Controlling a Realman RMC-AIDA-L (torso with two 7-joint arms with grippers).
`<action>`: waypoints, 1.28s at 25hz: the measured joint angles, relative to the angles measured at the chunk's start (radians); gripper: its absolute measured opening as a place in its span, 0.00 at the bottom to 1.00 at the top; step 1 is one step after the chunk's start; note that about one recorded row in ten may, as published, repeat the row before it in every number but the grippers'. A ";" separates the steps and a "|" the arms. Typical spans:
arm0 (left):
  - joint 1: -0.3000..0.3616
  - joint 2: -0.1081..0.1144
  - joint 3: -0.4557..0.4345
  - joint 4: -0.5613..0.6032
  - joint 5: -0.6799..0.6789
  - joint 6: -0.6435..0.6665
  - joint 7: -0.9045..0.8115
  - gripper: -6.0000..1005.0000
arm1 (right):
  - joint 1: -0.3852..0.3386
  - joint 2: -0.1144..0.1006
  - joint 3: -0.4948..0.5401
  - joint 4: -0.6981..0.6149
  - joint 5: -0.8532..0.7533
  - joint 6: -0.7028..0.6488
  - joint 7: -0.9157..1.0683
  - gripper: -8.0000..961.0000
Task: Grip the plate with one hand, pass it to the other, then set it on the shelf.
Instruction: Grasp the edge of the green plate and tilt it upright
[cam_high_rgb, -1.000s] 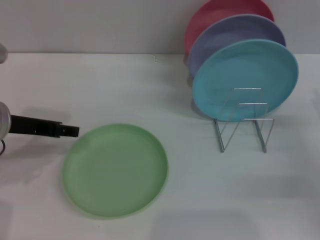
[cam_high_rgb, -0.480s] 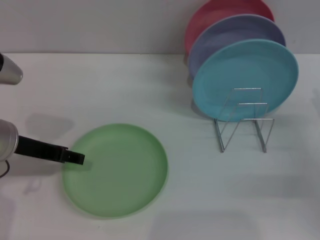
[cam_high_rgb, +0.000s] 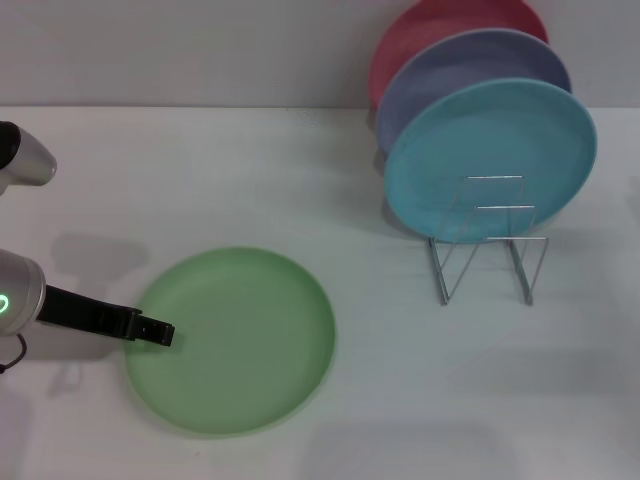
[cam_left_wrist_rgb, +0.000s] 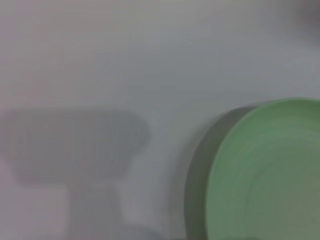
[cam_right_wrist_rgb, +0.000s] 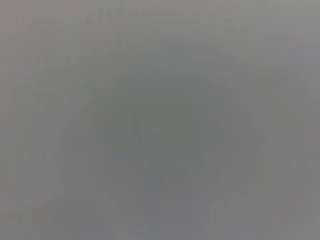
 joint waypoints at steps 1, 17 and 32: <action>0.000 0.000 0.000 0.001 0.000 0.000 0.000 0.79 | 0.000 0.000 0.000 0.000 0.000 0.000 0.000 0.86; -0.031 0.002 0.030 0.035 0.074 0.000 -0.046 0.72 | -0.009 0.000 0.002 0.007 0.000 -0.001 -0.014 0.86; -0.037 -0.001 0.042 0.018 0.076 0.010 -0.050 0.11 | -0.009 -0.002 0.002 0.007 0.000 0.000 -0.017 0.86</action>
